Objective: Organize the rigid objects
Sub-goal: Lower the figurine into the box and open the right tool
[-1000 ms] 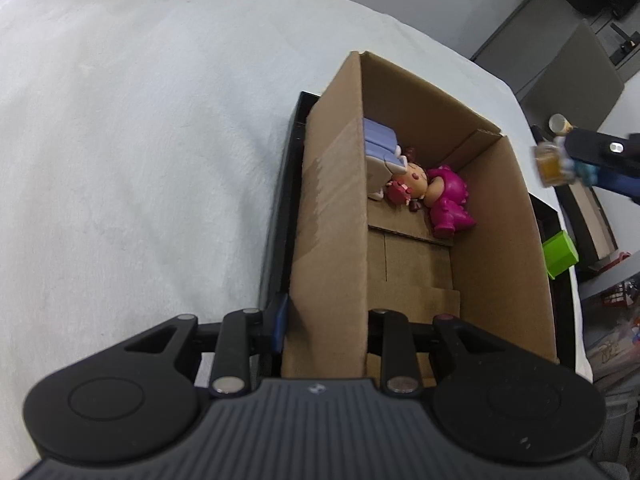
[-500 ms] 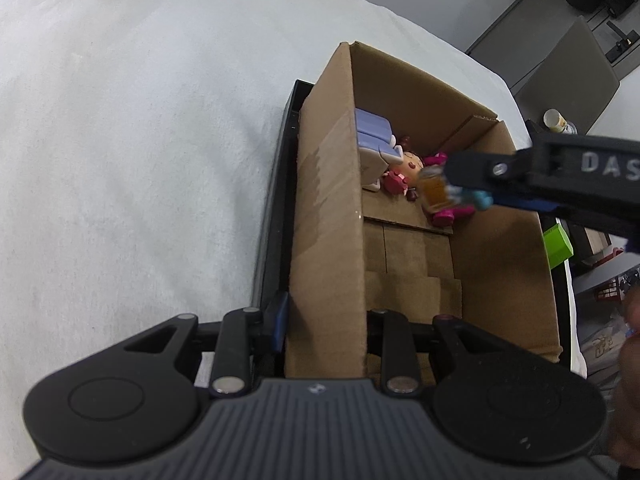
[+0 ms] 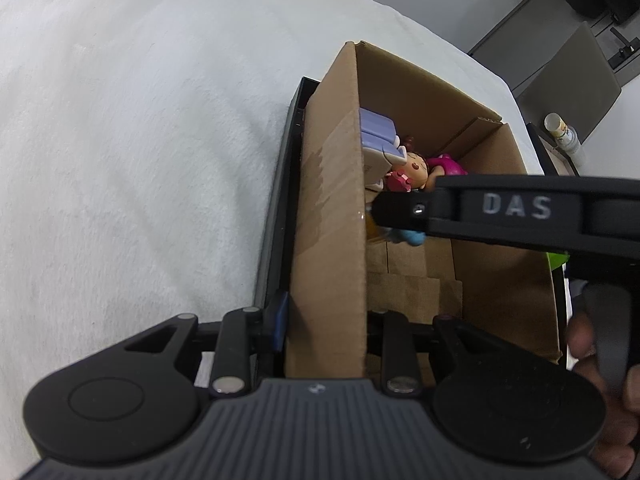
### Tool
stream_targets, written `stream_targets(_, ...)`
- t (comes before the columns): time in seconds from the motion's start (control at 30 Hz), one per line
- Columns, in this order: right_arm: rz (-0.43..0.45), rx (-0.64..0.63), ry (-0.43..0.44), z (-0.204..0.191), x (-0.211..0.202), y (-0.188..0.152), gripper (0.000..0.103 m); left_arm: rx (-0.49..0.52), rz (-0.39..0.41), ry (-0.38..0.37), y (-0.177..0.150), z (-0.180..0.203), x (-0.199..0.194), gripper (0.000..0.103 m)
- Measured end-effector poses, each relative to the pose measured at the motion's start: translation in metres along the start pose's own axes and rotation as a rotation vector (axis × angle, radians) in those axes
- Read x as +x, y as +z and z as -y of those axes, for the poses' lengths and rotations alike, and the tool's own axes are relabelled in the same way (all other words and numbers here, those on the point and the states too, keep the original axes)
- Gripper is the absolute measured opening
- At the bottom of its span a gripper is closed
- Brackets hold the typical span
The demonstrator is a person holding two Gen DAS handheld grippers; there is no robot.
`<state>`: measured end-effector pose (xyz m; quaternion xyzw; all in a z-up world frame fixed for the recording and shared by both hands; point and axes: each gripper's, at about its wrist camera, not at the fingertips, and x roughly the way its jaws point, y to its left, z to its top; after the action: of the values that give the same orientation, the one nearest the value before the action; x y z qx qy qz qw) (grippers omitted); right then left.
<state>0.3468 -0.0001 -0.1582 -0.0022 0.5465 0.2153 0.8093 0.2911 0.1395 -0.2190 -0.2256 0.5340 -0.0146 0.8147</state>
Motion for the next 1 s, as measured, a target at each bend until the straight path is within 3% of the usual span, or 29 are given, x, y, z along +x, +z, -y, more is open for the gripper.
stream_targets(0.3,-0.008,0.052,0.02,0.0,0.016,0.01,0.043,0.0,-0.001,-0.004,0.0,0.0,0.0,0.028)
stream_targets(0.83,0.034,0.03,0.007,0.007,-0.014,0.008,0.044,-0.014,-0.004,-0.007,0.002,-0.003,0.0,0.028)
stream_targets(1.0,0.043,0.027,-0.005,0.011,-0.026,0.005,0.051,-0.019,-0.002,0.0,0.002,-0.001,0.001,0.027)
